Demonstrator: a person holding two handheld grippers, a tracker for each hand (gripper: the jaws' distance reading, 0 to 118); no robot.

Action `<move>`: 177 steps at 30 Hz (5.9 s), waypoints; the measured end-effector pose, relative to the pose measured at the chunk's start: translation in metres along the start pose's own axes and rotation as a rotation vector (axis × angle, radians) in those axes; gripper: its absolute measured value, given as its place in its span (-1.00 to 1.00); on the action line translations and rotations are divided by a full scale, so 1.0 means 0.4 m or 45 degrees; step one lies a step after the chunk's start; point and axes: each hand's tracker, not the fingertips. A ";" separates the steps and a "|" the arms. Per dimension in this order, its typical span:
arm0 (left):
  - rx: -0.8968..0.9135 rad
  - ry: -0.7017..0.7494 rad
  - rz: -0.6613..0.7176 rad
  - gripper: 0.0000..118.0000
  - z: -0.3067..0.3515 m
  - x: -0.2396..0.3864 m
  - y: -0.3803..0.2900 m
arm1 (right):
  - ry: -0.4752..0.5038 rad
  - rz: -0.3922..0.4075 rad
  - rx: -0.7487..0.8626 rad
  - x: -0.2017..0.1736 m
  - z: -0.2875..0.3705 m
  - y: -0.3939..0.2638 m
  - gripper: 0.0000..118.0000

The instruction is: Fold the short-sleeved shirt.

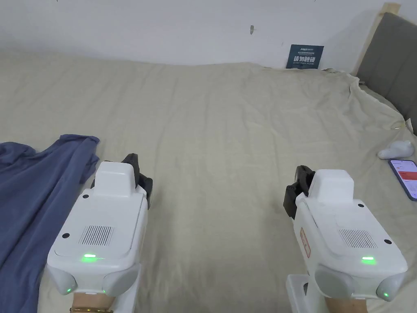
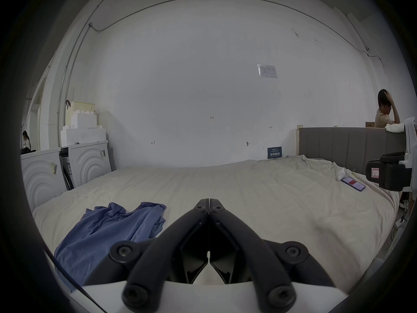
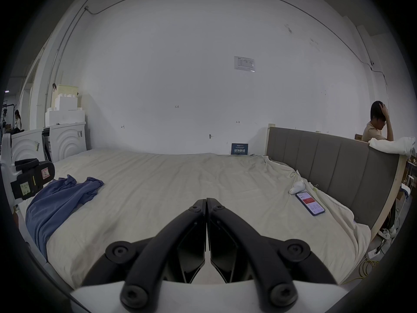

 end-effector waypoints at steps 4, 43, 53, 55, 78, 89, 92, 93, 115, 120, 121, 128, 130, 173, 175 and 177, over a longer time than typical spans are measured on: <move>0.002 -0.001 0.001 -1.00 0.004 0.003 0.006 | 0.002 0.004 0.000 0.002 -0.003 -0.002 -1.00; 0.003 0.515 0.054 -1.00 0.192 -0.322 0.000 | 0.531 0.120 0.070 -0.367 -0.035 0.052 -1.00; -0.032 0.658 0.083 -1.00 0.284 -0.411 -0.030 | 0.664 0.145 0.062 -0.477 -0.016 0.047 -1.00; -0.041 0.667 0.089 -1.00 0.285 -0.419 -0.037 | 0.675 0.148 0.059 -0.486 -0.013 0.046 -1.00; -0.763 0.320 0.149 1.00 -0.247 -0.680 -0.045 | 0.711 0.162 -0.010 -0.560 -0.136 0.049 -1.00; -1.126 0.282 0.157 0.78 -0.659 -0.762 -0.166 | 0.667 0.134 -0.125 -0.549 -0.288 -0.017 -1.00; -1.265 0.270 0.154 0.51 -0.717 -0.770 -0.205 | 0.667 0.149 -0.177 -0.535 -0.316 -0.045 -1.00; -1.323 0.250 0.172 0.35 -0.730 -0.771 -0.217 | 0.664 0.156 -0.191 -0.532 -0.323 -0.053 -1.00; -0.724 0.491 0.323 -1.00 -0.436 -0.732 0.049 | 0.528 0.101 -0.125 -0.347 -0.139 0.015 -1.00; -0.595 0.513 0.367 -1.00 -0.294 -0.754 0.188 | 0.503 0.082 -0.081 -0.289 -0.068 0.038 -1.00; -0.544 0.527 0.379 -1.00 -0.268 -0.759 0.221 | 0.496 0.076 -0.072 -0.279 -0.056 0.041 -1.00; -0.302 0.500 0.316 -1.00 -0.159 -0.734 0.483 | 0.446 0.027 -0.010 -0.211 -0.004 0.065 -1.00; -0.239 0.453 0.283 -1.00 -0.143 -0.705 0.556 | 0.427 -0.004 0.011 -0.190 0.008 0.073 -1.00; -0.850 -0.774 -0.048 0.82 -0.351 0.650 0.030 | -0.250 -0.168 -0.103 0.286 0.122 -0.027 -1.00; -0.739 -0.719 -0.022 0.82 -0.331 0.616 0.058 | -0.242 -0.173 -0.111 0.283 0.108 -0.027 -1.00; -0.592 -0.632 -0.018 0.83 -0.329 0.554 0.125 | -0.228 -0.179 -0.108 0.274 0.095 -0.021 -1.00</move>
